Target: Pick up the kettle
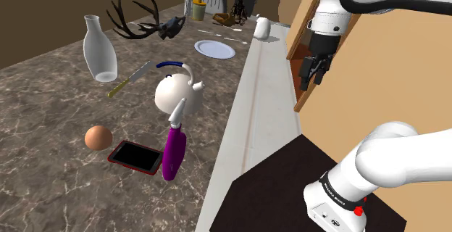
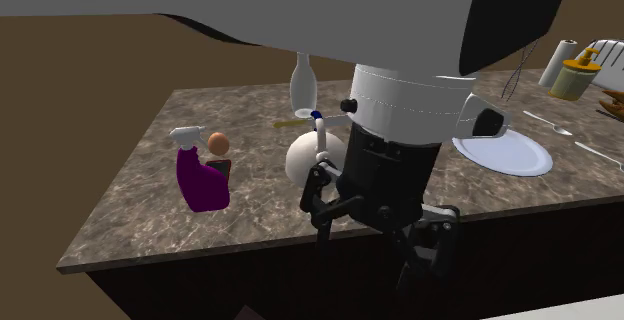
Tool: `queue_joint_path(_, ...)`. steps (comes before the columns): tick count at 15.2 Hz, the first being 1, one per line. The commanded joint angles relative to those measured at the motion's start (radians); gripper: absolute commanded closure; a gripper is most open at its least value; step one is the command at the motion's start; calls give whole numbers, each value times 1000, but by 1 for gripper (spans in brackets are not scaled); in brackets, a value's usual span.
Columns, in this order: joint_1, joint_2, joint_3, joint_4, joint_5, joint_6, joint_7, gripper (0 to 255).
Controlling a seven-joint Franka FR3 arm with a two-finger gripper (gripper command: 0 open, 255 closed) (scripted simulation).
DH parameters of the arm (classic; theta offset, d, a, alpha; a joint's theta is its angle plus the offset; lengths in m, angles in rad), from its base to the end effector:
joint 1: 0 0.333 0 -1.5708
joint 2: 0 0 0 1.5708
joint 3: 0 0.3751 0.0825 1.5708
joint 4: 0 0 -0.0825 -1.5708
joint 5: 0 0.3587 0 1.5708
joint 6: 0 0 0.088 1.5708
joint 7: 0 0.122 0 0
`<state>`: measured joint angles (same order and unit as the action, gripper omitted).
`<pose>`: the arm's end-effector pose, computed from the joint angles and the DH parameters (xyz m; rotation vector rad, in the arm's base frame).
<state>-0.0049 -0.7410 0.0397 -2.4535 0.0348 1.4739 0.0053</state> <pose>0.2309 0.0162 0.5569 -3.1145 -0.0235 0.3740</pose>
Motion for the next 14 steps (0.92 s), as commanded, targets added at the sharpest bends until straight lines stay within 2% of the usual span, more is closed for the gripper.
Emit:
queue_joint_path(1, 0, 0, 0, 0, 0, 0, 0, 0)
queue_joint_path(7, 40, 243, 36, 133, -1, 112, -49, 0)
queue_joint_path(14, 81, 514, 85, 335, -21, 183, -93, 0)
